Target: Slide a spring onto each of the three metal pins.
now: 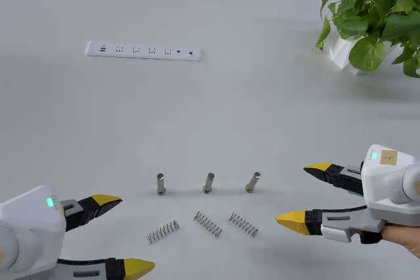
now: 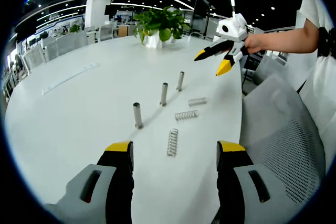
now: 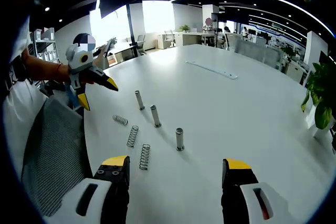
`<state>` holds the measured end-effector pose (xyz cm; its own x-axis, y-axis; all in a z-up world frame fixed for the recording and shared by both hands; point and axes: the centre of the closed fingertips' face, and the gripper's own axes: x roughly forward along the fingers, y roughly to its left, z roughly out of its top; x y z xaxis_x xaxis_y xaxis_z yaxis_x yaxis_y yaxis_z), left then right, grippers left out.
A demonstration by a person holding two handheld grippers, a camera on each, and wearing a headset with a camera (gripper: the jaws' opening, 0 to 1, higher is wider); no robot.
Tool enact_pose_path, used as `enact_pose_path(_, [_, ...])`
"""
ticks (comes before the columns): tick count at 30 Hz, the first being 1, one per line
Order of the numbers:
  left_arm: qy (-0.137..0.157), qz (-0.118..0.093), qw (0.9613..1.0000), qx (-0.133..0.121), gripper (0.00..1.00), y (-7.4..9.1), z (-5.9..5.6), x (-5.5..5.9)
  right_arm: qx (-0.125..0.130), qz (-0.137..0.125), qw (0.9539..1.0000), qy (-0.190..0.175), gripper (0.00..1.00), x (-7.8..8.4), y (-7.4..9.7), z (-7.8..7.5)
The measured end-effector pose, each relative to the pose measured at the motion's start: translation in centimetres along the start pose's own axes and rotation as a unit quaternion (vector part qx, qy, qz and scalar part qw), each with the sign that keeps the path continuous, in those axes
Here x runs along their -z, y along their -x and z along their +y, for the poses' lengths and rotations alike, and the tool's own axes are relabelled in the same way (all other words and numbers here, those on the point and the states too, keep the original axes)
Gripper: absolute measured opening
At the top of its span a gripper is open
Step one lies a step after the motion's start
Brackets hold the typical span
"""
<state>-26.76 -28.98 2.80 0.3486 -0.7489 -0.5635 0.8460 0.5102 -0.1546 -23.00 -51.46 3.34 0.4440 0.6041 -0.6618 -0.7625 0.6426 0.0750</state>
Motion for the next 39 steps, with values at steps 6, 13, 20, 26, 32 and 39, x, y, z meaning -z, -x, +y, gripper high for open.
enact_pose_path(6, [0.008, 0.032, 0.9995, -0.002, 0.46, -1.4, 0.4, 0.8, 0.003, -0.002, 1.0, -0.008, 0.72, 0.7, 0.4, 0.0])
enact_pose_path(13, [-0.028, 0.076, 0.9967, -0.004, 0.35, -2.9, 0.5, 1.9, 0.006, -0.007, 0.9998, -0.015, 0.72, 1.1, 0.6, 0.0])
enact_pose_path(20, [-0.056, 0.116, 0.9917, -0.002, 0.25, -4.1, 0.5, 2.8, 0.008, -0.008, 0.9997, -0.021, 0.72, 1.4, 0.8, 0.0])
enact_pose_path(26, [-0.075, 0.151, 0.9857, -0.003, 0.18, -5.0, 0.6, 3.8, 0.009, -0.01, 0.9996, -0.025, 0.71, 1.5, 0.8, 0.1])
enact_pose_path(32, [-0.084, 0.17, 0.9817, -0.006, 0.15, -5.2, 0.8, 4.3, 0.012, -0.011, 0.9995, -0.028, 0.71, 1.7, 1.0, 0.0])
enact_pose_path(39, [-0.112, 0.186, 0.9761, -0.009, 0.11, -5.3, 1.0, 4.4, 0.012, -0.011, 0.9994, -0.032, 0.71, 2.0, 1.1, 0.2])
